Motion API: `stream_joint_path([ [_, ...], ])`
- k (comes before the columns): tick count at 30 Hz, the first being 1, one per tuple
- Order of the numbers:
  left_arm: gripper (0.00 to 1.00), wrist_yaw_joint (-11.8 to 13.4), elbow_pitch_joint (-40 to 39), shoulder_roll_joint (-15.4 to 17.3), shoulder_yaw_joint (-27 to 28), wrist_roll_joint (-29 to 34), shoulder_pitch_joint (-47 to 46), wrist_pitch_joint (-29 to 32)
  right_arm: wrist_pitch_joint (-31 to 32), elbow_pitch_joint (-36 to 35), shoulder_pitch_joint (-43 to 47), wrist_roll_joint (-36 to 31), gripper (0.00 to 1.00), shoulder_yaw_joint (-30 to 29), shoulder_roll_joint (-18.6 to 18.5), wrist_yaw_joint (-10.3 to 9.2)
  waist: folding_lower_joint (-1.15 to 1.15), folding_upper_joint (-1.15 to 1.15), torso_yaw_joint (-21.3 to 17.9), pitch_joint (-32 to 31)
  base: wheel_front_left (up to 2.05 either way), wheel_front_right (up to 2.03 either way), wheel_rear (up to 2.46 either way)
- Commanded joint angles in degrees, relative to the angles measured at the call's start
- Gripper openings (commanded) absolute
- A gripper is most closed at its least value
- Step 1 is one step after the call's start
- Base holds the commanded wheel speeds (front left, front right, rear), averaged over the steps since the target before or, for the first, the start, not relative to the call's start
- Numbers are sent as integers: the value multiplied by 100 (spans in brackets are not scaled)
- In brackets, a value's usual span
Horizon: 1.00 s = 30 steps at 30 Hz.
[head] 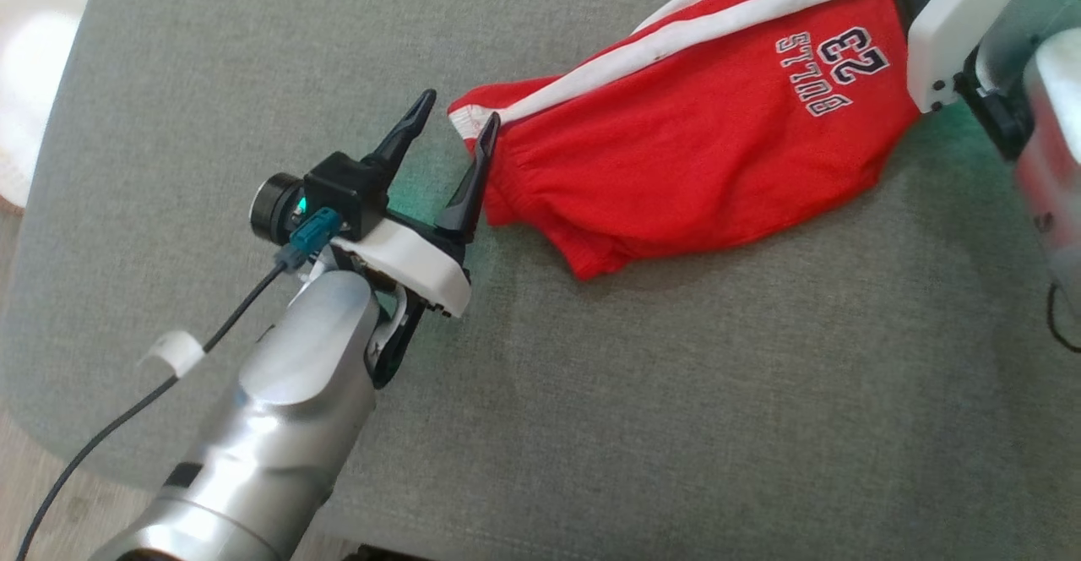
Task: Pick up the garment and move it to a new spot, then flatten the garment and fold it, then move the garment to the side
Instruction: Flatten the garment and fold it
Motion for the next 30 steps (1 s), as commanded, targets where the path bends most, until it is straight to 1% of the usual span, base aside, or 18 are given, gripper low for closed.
stream_joint_path([
  [1,100,47,-183,184,278,87,-51,-53,-262,-39,-75,119,100,-74,128,18,0,0,-99,-147,0,0,0],
  [3,100,75,-232,213,336,113,-7,-53,-378,5,-62,171,100,-135,146,18,0,0,-139,-208,0,0,0],
  [6,100,178,-466,303,583,166,179,-53,-847,79,23,358,100,-428,223,18,0,0,-275,-438,0,0,0],
  [7,100,223,-590,333,701,171,262,-54,-1012,74,80,422,100,-514,269,18,0,0,-336,-524,0,0,0],
  [8,100,314,-883,398,973,175,462,-54,-1299,21,239,533,100,-621,381,18,0,0,-476,-712,0,0,0],
  [9,100,349,-1052,428,1114,181,580,-54,-1441,-22,328,597,100,-689,427,18,0,0,-544,-797,0,0,0],
  [13,100,459,-1713,511,1653,227,1125,-54,-1821,-336,764,750,100,-959,583,18,0,0,-831,-1153,0,0,0],
  [17,100,489,-2318,481,2116,301,1689,-54,-1952,-837,1410,756,100,-1321,792,18,0,0,-1099,-1461,0,0,0],
  [20,100,440,-2601,384,2289,396,2122,-54,-1980,-1291,2014,579,100,-1732,965,18,0,0,-1254,-1658,0,0,0],
  [26,100,311,-2782,107,2502,550,2873,-54,-1987,-2344,3472,0,100,-2592,1544,18,0,0,-1471,-1993,0,0,0],
  [30,100,238,-2834,-67,2609,692,3356,-54,-1988,-2814,4423,-248,100,-2819,1751,18,0,0,-1564,-2159,0,0,0],
])
